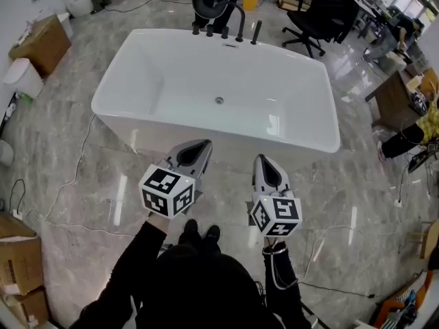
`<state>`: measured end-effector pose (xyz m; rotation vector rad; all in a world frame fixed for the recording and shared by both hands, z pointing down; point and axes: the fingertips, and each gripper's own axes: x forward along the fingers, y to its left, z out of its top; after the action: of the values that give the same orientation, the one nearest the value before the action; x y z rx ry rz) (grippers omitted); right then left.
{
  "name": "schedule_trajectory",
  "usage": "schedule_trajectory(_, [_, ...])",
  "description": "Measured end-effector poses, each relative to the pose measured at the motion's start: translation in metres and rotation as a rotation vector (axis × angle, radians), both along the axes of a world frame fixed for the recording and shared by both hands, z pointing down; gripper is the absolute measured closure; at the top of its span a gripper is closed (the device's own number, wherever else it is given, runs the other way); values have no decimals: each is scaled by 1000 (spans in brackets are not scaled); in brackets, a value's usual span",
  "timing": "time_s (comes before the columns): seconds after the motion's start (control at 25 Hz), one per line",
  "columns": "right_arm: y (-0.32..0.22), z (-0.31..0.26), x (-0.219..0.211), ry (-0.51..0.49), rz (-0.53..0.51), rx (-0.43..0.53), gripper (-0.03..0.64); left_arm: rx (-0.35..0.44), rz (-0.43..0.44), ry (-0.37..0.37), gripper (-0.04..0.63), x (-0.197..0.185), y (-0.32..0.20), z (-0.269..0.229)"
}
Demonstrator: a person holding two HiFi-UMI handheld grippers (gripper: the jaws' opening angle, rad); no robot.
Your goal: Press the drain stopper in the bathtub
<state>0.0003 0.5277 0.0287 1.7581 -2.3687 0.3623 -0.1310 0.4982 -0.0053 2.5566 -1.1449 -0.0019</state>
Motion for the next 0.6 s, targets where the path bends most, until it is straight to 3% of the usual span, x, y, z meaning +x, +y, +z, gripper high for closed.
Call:
schedule_trajectory(0.32, [2, 8, 5, -59, 9, -30, 615, -5, -9, 0, 597, -9, -3, 4])
schedule_trajectory(0.6, [-10, 12, 5, -46, 54, -60, 615, -24, -1, -9, 597, -25, -19, 11])
